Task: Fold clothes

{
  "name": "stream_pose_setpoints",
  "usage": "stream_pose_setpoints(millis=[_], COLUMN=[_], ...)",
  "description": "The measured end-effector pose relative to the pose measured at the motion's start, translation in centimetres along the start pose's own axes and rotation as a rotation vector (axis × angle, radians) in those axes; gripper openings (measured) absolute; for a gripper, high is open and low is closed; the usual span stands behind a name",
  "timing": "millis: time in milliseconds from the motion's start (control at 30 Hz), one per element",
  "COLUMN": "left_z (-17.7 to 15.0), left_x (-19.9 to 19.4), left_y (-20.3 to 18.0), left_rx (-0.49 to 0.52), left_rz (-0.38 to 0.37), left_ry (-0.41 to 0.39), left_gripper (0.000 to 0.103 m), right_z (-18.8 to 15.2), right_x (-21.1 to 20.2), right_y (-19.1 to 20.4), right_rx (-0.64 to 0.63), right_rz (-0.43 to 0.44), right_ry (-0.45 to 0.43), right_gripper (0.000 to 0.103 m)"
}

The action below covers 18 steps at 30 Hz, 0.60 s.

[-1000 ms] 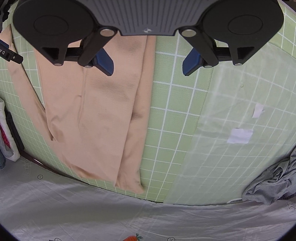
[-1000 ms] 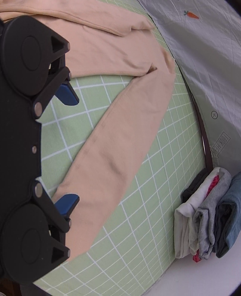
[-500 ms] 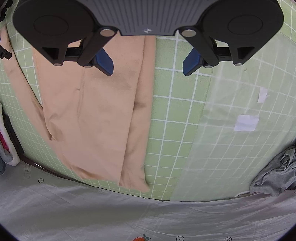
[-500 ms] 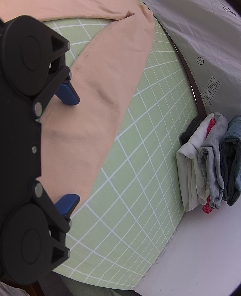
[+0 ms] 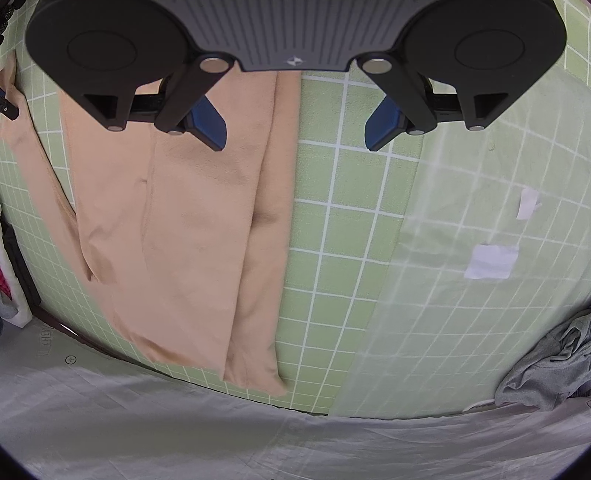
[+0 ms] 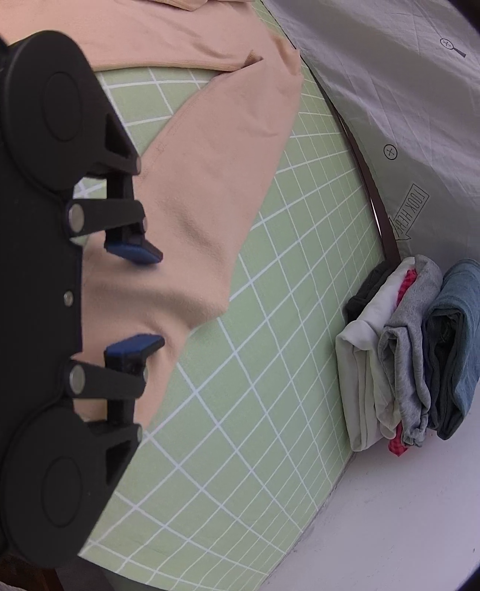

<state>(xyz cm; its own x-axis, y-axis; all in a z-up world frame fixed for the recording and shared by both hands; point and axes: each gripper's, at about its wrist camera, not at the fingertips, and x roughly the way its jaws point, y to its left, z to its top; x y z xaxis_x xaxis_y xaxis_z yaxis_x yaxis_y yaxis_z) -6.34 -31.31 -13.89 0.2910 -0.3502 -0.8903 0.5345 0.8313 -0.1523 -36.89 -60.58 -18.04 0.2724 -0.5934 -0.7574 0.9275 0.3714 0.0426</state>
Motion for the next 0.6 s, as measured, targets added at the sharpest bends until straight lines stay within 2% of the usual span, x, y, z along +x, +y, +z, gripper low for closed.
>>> stream_pose_setpoints(millis=[33, 67, 133, 233, 333, 500, 600], left_z=[0.0, 0.0, 0.0, 0.0, -0.1, -0.4, -0.6], left_x=[0.0, 0.0, -0.1, -0.4, -0.6, -1.1, -1.6], left_y=[0.1, 0.2, 0.3, 0.5, 1.1, 2.1, 2.5], left_rx=[-0.003, -0.004, -0.004, -0.005, -0.021, -0.044, -0.049], left_rz=[-0.001, -0.004, -0.01, -0.016, -0.013, -0.003, 0.003], left_ry=[0.003, 0.002, -0.003, -0.011, -0.015, -0.022, -0.03], left_gripper=[0.083, 0.083, 0.083, 0.083, 0.083, 0.083, 0.083], right_z=[0.1, 0.3, 0.9, 2.1, 3.2, 3.7, 1.6], right_x=[0.0, 0.0, 0.0, -0.2, -1.4, -4.8, -6.6], right_y=[0.1, 0.3, 0.9, 2.0, 4.7, 11.2, 15.5], right_rx=[-0.003, -0.006, -0.022, -0.022, -0.063, -0.154, -0.24], right_rz=[0.017, 0.034, 0.058, 0.111, 0.196, 0.432, 0.587], right_ry=[0.004, 0.008, 0.014, 0.015, -0.028, -0.084, -0.032], right_gripper=[0.017, 0.009, 0.006, 0.005, 0.005, 0.005, 0.007])
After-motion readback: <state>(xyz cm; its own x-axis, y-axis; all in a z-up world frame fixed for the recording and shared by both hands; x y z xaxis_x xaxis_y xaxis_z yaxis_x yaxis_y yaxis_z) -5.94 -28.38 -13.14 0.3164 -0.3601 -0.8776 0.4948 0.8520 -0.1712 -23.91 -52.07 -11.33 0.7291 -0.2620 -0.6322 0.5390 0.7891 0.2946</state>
